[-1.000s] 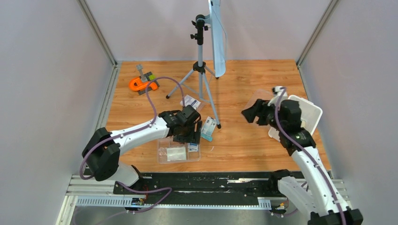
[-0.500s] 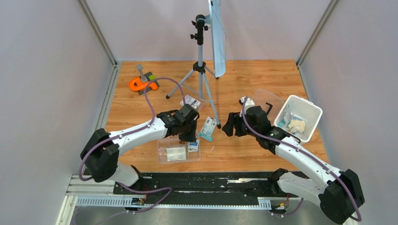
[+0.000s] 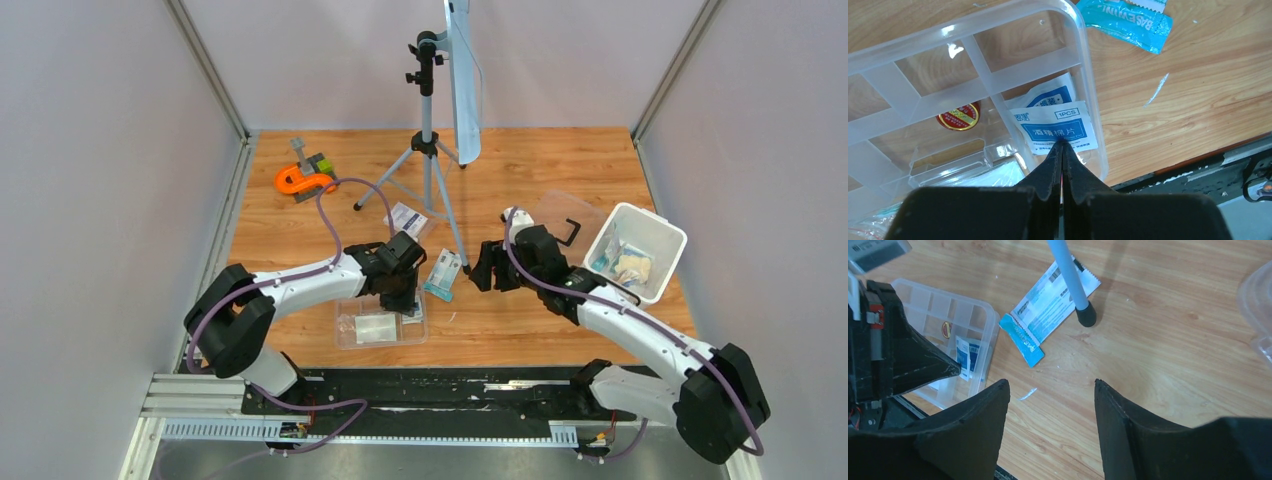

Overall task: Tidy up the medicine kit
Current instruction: Place the medical item at the medicine box compartment.

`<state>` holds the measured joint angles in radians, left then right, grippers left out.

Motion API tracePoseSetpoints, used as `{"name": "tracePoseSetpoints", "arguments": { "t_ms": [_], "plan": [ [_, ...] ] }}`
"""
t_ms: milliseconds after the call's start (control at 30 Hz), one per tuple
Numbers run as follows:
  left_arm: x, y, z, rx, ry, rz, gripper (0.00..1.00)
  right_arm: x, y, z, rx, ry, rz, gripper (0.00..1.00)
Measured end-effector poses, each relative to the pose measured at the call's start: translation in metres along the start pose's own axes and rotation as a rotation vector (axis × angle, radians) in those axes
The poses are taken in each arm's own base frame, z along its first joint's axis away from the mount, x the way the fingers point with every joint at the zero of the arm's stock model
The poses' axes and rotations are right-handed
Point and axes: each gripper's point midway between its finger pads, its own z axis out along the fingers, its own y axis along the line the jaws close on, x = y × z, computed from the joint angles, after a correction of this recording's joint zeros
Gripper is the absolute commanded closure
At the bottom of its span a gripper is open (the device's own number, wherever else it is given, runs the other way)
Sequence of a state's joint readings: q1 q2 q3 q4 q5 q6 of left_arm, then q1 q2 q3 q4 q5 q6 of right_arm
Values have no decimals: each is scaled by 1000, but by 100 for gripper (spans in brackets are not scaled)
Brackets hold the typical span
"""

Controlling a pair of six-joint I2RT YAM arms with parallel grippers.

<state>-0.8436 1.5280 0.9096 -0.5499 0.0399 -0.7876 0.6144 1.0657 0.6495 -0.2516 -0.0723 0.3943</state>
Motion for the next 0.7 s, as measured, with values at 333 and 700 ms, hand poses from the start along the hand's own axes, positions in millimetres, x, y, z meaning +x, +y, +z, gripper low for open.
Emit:
{"name": "tracePoseSetpoints", "arguments": {
  "t_ms": [333,700],
  "plan": [
    [-12,-4,-23,15,-66,-8,97,36,8,26,-5,124,-57,40],
    [-9,0,14,-24,-23,-24,100,32,11,32,-13,109,-59,40]
  ]
}}
